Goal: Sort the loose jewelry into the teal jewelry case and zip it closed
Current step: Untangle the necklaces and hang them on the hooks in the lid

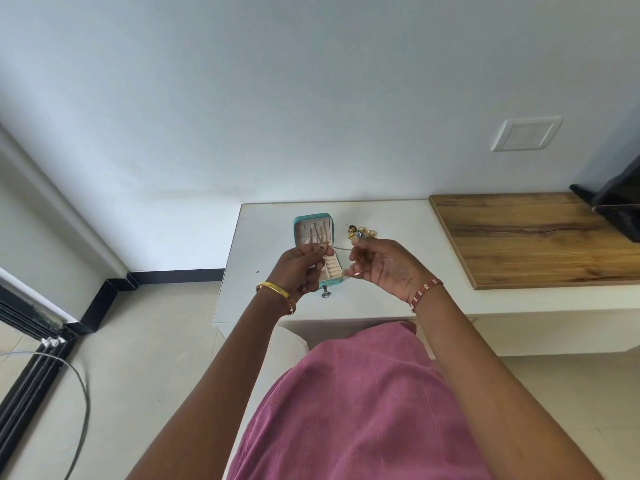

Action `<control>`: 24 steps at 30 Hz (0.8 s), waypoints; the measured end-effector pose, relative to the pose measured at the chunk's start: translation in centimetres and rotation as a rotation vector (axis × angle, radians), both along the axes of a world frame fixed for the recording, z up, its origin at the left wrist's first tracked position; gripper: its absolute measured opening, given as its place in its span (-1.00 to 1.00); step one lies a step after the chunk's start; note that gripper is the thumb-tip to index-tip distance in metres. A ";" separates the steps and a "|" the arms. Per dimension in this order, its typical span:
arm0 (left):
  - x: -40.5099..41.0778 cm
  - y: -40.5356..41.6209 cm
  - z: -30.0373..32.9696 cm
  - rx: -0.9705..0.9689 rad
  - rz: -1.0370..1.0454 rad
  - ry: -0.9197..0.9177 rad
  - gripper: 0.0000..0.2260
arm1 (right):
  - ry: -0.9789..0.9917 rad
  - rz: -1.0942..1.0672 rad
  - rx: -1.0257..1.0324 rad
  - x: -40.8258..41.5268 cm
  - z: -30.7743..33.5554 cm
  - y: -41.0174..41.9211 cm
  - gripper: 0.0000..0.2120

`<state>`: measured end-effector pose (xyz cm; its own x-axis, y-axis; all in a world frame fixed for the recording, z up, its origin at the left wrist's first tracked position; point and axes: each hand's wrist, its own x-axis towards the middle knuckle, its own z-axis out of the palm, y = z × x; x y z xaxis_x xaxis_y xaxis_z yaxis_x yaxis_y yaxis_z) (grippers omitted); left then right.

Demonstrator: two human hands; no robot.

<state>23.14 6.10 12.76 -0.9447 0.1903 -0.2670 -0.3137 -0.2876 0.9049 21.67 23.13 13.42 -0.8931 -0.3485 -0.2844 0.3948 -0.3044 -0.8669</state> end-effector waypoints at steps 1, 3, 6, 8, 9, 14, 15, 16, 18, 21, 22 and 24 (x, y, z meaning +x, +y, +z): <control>0.0 0.1 0.0 -0.017 -0.003 0.011 -0.79 | 0.013 0.023 0.028 0.1 0.1 -0.2 -0.69; -0.2 0.3 -0.2 -0.050 -0.004 0.031 -0.78 | 0.056 0.059 0.102 0.2 0.2 -0.7 -0.79; -0.5 0.1 -0.5 -0.121 0.021 0.042 -0.78 | 0.110 0.051 0.147 0.1 0.2 -1.3 -0.87; -0.7 -0.1 -0.8 -0.173 0.029 0.044 -0.78 | 0.112 0.014 0.096 -0.2 0.0 -1.6 -0.88; -0.8 -0.3 -1.0 -0.194 0.032 0.048 -0.77 | 0.104 -0.016 0.058 -0.5 -0.2 -1.8 -0.87; -1.4 -0.7 -1.9 -0.172 0.056 0.030 -0.76 | 0.032 -0.103 -0.088 -1.9 -1.2 -2.4 -0.75; -1.6 -0.8 -2.1 -0.138 0.072 0.009 -0.77 | 0.030 -0.100 -0.055 -2.1 -1.3 -2.6 -0.79; -1.8 -0.8 -2.3 -0.092 0.093 -0.017 -0.78 | 0.035 -0.095 -0.011 -2.3 -1.5 -2.7 -0.82; -2.4 -1.0 -2.9 0.014 0.138 -0.068 -0.80 | 0.058 -0.073 0.094 -2.9 -2.0 -3.0 -0.86; -3.4 -1.0 -3.7 0.068 0.166 -0.102 -0.81 | 0.087 -0.053 0.260 -3.8 -2.6 -3.3 -0.91; -3.8 -1.1 -4.0 0.066 0.167 -0.106 -0.81 | 0.092 -0.048 0.306 -4.2 -2.8 -3.4 -0.92; -4.6 -1.2 -4.6 0.045 0.167 -0.110 -0.81 | 0.105 -0.036 0.370 -5.0 -3.1 -3.6 -0.92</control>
<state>18.53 4.94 8.14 -0.9298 0.0471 -0.3650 -0.3542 -0.3835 0.8529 16.70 19.49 10.27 -0.9336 -0.2077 -0.2919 0.2933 0.0248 -0.9557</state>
